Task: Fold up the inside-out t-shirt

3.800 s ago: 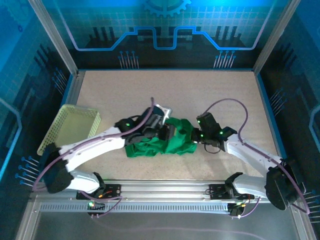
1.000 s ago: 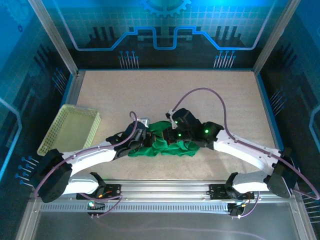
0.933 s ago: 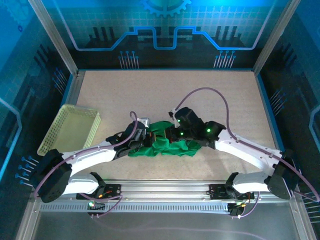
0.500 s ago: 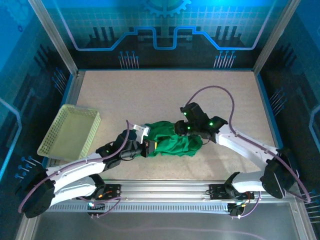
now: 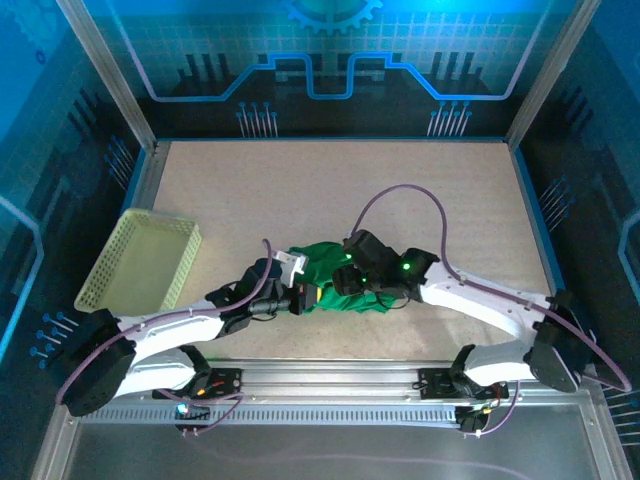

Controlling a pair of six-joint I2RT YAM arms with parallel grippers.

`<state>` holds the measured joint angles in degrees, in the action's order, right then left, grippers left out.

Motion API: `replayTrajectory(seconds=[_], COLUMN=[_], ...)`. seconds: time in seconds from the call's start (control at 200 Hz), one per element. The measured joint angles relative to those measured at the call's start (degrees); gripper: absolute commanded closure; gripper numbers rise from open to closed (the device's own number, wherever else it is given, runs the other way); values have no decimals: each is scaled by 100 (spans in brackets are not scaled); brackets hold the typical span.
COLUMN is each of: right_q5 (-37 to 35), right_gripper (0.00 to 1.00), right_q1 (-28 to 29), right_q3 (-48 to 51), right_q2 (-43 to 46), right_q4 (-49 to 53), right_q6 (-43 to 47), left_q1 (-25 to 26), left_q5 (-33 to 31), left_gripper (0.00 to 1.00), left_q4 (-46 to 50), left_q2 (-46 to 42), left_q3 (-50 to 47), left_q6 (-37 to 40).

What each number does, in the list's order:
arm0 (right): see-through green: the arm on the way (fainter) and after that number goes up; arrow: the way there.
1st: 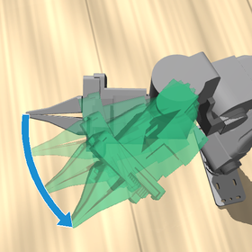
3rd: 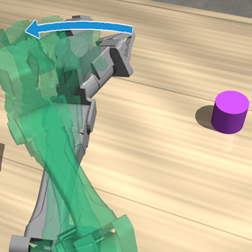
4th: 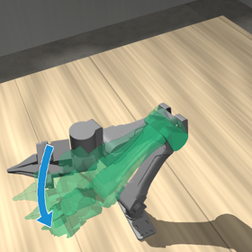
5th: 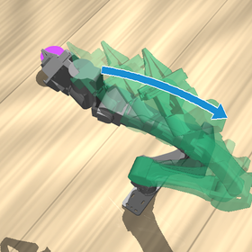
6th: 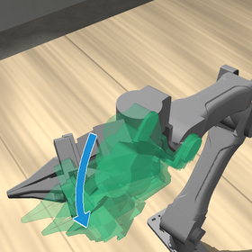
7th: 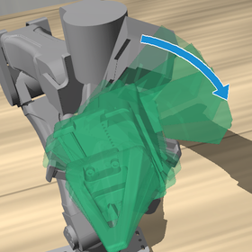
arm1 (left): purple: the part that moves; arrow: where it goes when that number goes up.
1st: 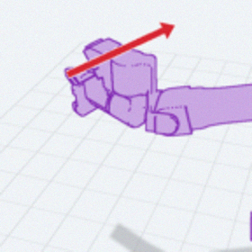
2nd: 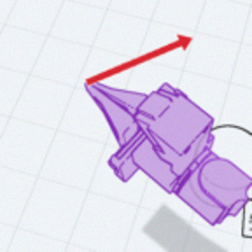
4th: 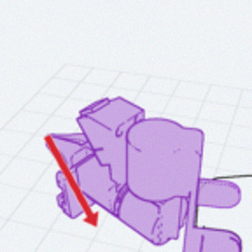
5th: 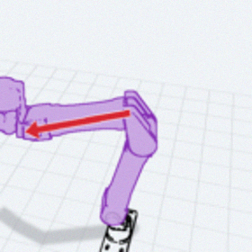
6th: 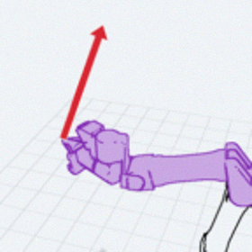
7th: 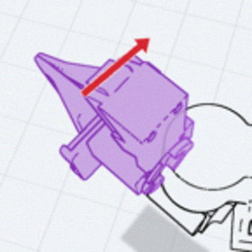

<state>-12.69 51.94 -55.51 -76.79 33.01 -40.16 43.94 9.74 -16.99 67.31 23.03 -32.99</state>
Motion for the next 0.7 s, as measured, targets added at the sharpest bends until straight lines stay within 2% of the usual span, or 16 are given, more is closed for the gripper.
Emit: replayTrajectory(seconds=[0.26, 0.435, 0.505, 0.64, 0.7], right_q5=[-127, -118, -17, 240, 323], right_gripper=[44, 47, 56, 83, 92], right_q1=[-61, -448, -638, -802, -782], right_q3=[-2, -9, -11, -66, -81], right_q2=[-542, -748, -800, -951, -955], right_q4=[-66, -247, -380, -579, -623], right_q6=[-74, -2, 46, 122, 197], left_q1=[0, 0, 0, 0, 0], left_q5=[229, 431, 527, 557, 496], left_gripper=[100, 100, 100, 99, 94], left_q4=[-153, -162, -177, -175, -131], left_q2=[-79, -83, -83, -85, -101], left_q3=[2, 2, 2, 2, 2], left_q6=[-146, -138, -138, -136, -133])
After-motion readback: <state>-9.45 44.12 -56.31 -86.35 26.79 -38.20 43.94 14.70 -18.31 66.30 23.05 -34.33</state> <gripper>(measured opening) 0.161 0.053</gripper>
